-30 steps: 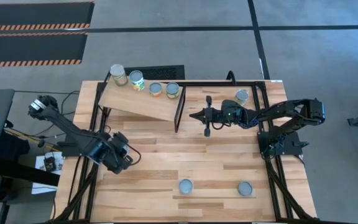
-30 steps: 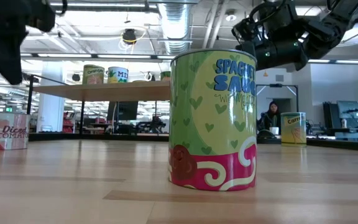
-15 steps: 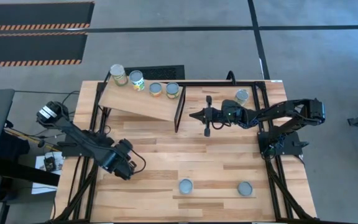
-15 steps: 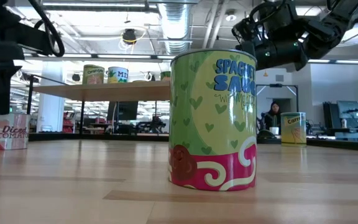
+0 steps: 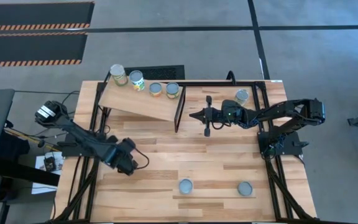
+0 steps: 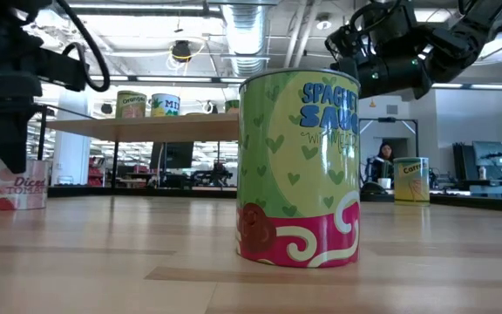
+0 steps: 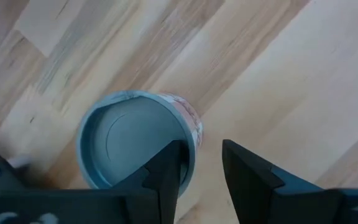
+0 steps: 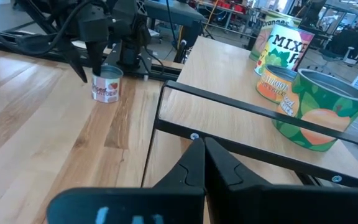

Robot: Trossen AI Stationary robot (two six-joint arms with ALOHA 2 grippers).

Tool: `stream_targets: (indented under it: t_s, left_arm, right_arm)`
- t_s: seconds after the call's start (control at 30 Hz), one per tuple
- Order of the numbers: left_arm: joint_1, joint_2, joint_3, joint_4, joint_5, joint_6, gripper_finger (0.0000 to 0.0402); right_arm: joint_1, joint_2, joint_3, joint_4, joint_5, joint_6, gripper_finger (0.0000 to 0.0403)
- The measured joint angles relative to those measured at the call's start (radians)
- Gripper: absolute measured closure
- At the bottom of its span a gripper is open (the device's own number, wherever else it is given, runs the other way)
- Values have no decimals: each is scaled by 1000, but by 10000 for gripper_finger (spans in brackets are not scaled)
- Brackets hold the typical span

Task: Pick and place cans onto a shelf
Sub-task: Put the canned diced tomatoes on the shelf

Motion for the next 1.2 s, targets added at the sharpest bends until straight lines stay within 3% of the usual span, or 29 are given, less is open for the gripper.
stream_targets:
  t_s: [0.17,0.47,0.73,0.97,1.2]
  left_arm:
    - [22,0,0,9,1,58,301]
    - [28,-5,-1,22,1,88,394]
    - [28,-60,30,47,27,145,399]
    - [104,-161,163,38,1,340,398]
    - [307,-215,382,34,-89,715,398]
  right_arm:
    - [0,0,0,0,0,-1,390]
    - [0,0,0,0,0,-1,390]
    - [0,0,0,1,0,-1,391]
    - [0,0,0,0,0,0,390]
    - [0,0,0,0,0,4,390]
